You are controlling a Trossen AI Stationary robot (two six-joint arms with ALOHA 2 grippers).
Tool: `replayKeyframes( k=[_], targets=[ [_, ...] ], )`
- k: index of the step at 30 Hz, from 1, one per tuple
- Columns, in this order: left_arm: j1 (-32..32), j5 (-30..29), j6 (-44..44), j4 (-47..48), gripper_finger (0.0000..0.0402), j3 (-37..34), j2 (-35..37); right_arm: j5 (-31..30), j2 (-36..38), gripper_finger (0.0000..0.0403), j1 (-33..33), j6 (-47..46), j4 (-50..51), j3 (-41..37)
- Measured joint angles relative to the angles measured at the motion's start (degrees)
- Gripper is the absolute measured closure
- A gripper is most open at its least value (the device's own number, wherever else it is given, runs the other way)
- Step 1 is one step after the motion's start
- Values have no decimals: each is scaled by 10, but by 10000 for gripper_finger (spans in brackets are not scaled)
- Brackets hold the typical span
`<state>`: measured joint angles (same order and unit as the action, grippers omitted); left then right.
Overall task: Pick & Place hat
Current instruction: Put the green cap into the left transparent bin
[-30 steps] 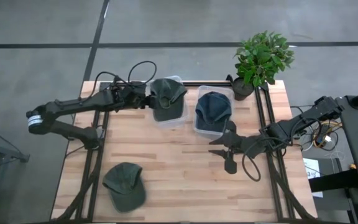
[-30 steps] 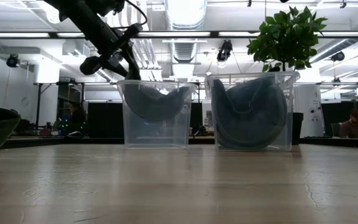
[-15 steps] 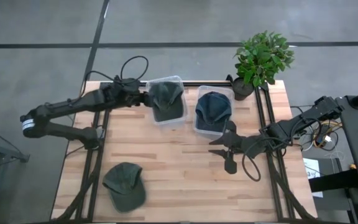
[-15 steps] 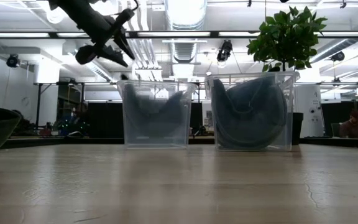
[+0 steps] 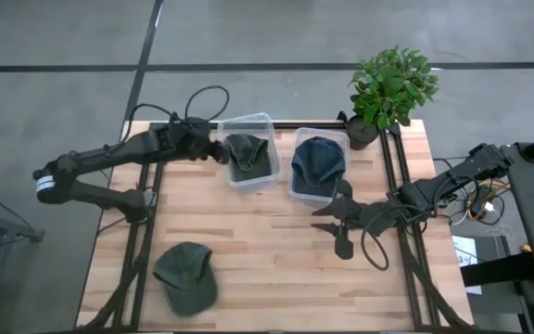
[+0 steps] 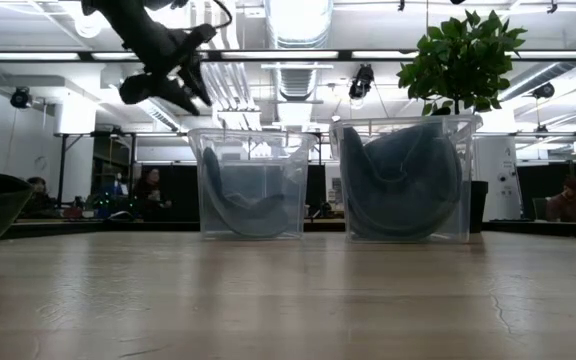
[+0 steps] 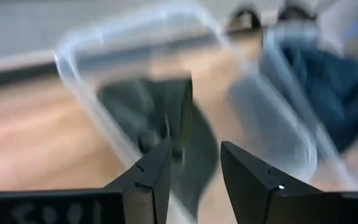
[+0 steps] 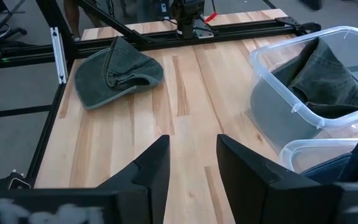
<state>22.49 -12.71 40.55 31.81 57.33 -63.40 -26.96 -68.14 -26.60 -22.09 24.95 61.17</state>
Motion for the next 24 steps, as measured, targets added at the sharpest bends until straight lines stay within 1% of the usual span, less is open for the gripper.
replayKeyframes(
  k=[2, 4, 5, 7, 9, 12, 19, 24],
  targets=[
    [-5, 50, 0, 49, 271, 4, 7, 0, 0, 281, 0, 0, 0, 0],
    [-24, 97, 10, 104, 271, 9, 20, 0, 0, 283, 0, 0, 0, 0],
    [-38, 109, 23, 134, 271, 10, 27, 0, 0, 284, 0, 0, 0, 0],
    [-82, 114, 55, 186, 271, 10, 40, 0, 0, 286, 0, -2, 0, 0],
    [-135, 106, 92, 220, 271, 10, 56, 0, 0, 287, 0, -3, 1, -1],
    [-225, 82, 186, 260, 271, 9, 73, 0, 0, 285, 0, -3, 1, -1],
    [-438, -9, 408, 263, 271, 7, 71, 0, 0, 275, 0, -3, 1, -2],
    [-547, -22, 557, 267, 271, 7, 53, 0, 0, 273, 0, -3, 1, -3]
  ],
)
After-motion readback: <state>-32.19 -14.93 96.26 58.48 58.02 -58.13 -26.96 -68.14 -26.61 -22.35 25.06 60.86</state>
